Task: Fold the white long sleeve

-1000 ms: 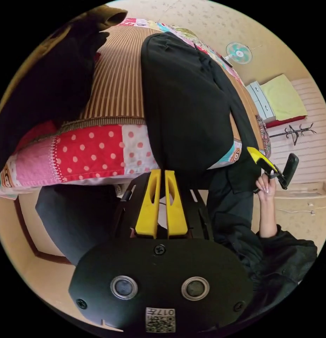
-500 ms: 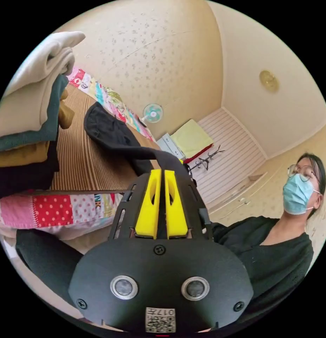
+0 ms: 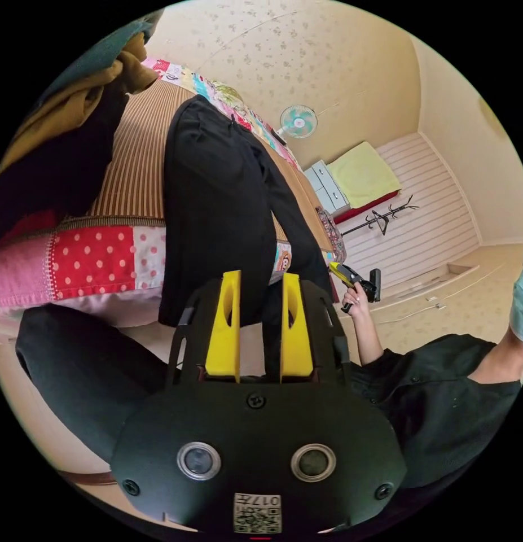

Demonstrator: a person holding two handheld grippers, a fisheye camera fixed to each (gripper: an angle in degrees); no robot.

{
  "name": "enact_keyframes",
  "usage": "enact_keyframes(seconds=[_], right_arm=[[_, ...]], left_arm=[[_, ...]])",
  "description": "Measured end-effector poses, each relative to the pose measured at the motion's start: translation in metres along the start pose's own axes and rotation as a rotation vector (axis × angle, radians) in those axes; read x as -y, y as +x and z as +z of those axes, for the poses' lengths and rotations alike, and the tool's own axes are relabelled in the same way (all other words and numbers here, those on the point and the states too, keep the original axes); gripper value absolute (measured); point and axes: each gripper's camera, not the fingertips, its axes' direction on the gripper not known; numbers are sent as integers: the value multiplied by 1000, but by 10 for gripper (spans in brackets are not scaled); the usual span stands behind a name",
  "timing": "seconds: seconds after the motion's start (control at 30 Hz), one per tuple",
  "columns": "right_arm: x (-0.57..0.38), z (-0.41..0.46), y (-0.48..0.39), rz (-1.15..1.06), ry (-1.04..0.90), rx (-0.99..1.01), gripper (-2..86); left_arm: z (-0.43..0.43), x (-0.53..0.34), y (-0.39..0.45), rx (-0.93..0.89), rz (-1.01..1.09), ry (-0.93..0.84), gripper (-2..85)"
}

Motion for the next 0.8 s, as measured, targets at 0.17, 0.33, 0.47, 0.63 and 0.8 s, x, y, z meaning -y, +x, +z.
enact_keyframes(seconds=[0.17,0.33,0.47,0.63,0.8], right_arm=[[0,-19,19,32,51,-169,85],[-8,9,44,79,-105,-236,122],[-29,16,37,13,-133,65,44],[-17,13,-77,-379,-88,212,24],[-16,95,-211,-705,-278,470,20]], left_arm=[[70,50,12,102,132,-109,115],[141,45,-25,202,-31,-287,75],[111,26,-13,54,-31,-238,111],[71,45,32,-263,73,-129,114],[78,102,25,-435,49,-141,175]])
